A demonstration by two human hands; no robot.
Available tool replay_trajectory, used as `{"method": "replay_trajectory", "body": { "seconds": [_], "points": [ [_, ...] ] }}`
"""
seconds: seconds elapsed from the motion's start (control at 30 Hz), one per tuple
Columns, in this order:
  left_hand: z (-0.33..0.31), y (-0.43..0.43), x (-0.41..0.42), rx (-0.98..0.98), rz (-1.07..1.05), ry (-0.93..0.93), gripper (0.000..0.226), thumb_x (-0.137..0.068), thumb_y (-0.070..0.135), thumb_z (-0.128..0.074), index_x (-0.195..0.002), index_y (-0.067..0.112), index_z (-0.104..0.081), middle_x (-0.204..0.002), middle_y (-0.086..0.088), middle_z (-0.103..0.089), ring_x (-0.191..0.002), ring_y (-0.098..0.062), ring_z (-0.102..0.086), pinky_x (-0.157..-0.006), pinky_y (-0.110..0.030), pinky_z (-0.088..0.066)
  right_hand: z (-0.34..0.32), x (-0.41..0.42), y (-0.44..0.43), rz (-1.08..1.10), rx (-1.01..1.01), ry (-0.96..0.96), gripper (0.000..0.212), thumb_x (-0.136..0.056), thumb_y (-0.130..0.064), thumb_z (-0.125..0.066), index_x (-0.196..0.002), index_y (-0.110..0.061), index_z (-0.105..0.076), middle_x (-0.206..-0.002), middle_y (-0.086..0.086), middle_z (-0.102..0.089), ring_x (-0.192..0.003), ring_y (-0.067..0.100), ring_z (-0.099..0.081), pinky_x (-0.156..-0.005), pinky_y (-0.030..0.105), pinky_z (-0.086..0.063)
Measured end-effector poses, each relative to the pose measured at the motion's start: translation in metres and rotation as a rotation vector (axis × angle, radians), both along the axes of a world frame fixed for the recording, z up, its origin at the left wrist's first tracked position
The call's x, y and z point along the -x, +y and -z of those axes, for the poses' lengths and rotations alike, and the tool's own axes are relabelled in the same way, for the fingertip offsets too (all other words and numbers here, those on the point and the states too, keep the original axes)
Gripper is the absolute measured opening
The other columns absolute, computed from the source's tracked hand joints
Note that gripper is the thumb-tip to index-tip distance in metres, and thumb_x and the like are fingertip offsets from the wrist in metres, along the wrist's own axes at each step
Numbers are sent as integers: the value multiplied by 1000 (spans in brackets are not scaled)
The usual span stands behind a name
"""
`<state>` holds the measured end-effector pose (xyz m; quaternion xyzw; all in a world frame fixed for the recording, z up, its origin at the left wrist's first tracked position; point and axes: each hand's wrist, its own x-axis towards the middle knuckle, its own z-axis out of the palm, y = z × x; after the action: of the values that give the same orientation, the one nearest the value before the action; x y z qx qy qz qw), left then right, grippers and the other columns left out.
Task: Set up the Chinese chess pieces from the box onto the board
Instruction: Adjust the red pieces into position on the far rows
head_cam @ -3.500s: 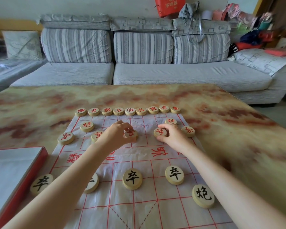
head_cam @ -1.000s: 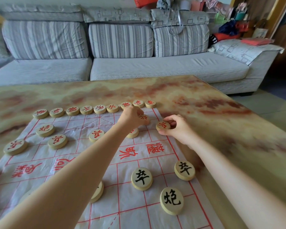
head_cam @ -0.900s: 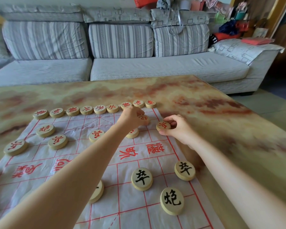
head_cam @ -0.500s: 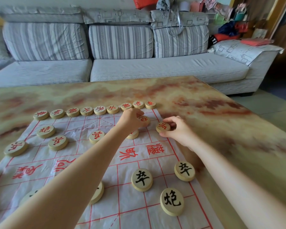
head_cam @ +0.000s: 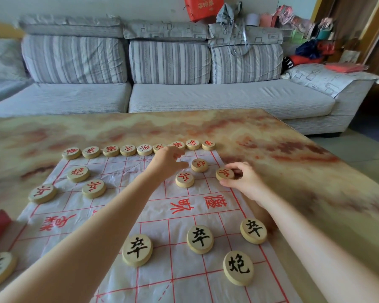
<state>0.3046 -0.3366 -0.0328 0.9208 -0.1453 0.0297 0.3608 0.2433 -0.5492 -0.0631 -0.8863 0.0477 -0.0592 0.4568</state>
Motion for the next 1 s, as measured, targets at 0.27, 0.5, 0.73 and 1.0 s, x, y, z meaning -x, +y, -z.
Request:
{"method": "replay_trajectory", "body": {
  "seconds": [0.27, 0.5, 0.73, 1.0],
  "points": [
    [-6, 37, 17, 52, -42, -43, 33, -80, 15, -67, -113, 10, -62, -109, -5, -64, -103, -18, -58, -80, -22, -41, -3, 5, -1, -28, -72, 36, 69, -72, -7, -76, -134, -10, -46, -130, 6, -49, -108, 9, -44, -89, 21, -34],
    [-11, 93, 45, 36, -99, -72, 28, -81, 14, -66, -108, 16, -66, -109, -4, -67, -101, -15, -61, -86, -25, -45, -8, 12, 9, 16, -63, 23, 69, -77, -14, -74, -138, -16, -41, -139, 6, -36, -130, 19, -37, -95, 24, -30],
    [-18, 158, 66, -5, -238, -61, 26, -81, 10, -64, -107, 15, -67, -105, -7, -68, -96, -17, -63, -81, -22, -43, -27, 16, 70, -101, 175, -183, 44, -77, -24, -72, -119, -22, -59, -131, -2, -45, -129, 18, -36, -107, 30, -26],
    [-21, 252, 75, -195, -323, -2, 36, -76, 10, -68, -112, 13, -64, -112, -9, -65, -105, -24, -60, -91, -29, -42, -50, 18, 185, -389, 194, -118, 35, -87, -24, -62, -122, -22, -59, -119, -6, -49, -128, 17, -33, -92, 23, -25]
  ]
}}
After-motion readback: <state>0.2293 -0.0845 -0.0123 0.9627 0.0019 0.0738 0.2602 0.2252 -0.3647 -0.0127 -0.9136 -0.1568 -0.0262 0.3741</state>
